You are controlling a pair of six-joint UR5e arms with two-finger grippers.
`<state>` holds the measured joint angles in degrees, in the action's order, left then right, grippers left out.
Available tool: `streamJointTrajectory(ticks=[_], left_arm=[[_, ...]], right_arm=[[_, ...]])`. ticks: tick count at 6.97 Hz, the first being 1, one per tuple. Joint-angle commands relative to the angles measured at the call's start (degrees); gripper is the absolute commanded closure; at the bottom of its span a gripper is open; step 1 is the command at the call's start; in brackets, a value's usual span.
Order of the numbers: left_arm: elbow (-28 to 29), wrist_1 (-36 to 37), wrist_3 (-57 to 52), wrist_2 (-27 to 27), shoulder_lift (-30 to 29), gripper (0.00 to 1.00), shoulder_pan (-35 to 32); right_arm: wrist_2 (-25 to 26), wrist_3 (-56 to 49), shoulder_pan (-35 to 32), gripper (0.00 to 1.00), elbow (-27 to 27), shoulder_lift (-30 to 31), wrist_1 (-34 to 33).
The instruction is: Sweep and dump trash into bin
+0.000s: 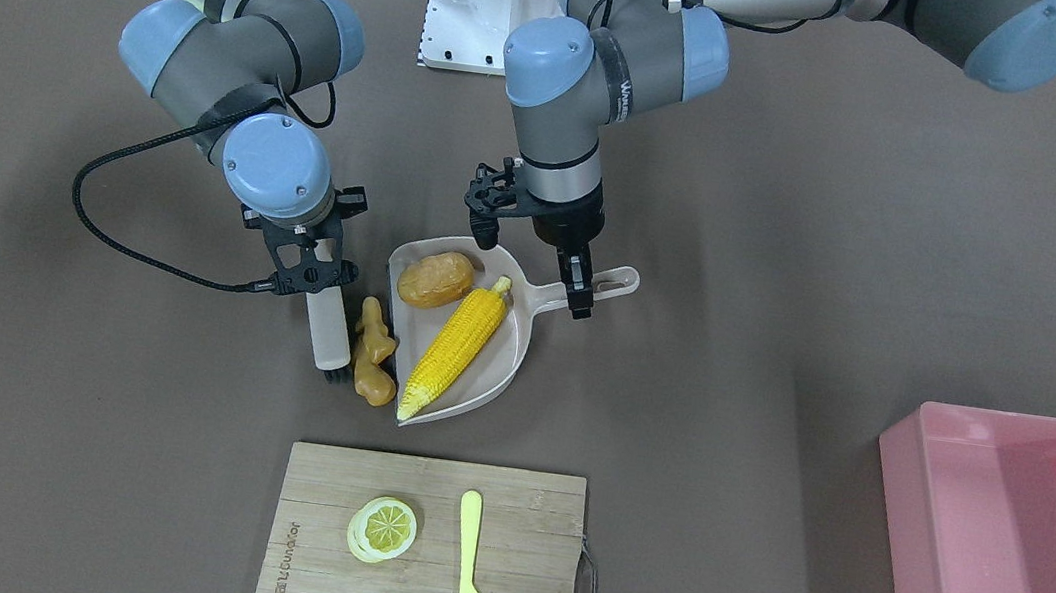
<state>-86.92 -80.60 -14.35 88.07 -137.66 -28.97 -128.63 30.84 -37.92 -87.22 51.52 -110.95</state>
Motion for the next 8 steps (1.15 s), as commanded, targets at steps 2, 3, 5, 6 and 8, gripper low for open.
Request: streamJointTrajectory(ticks=[2, 3, 5, 6, 8], left_arm=[[-0.1, 0.1, -0.2, -0.1, 0.2, 1.0, 0.0], [-0.1, 0.0, -0.1, 0.0, 0.2, 1.0, 0.0], [0.0, -0.3, 0.1, 0.1, 0.1, 1.0, 0.0], [0.0, -0.8, 0.5, 0.1, 0.1, 1.0, 0.1], [0.3, -3.3, 0.5, 0.9, 0.4, 1.0, 0.1]], right_arm=[[0.0, 4.0, 3.1, 1.0, 0.5, -3.0, 0.1], [0.0, 4.9, 3.6, 1.0, 0.5, -3.2, 1.2], [0.0, 5.6, 3.6, 1.0, -0.4, -3.3, 1.6], [0.0, 6.2, 3.6, 1.0, -1.2, -3.5, 1.5], [0.0, 8.2, 3.6, 1.0, -4.2, -3.3, 1.1]])
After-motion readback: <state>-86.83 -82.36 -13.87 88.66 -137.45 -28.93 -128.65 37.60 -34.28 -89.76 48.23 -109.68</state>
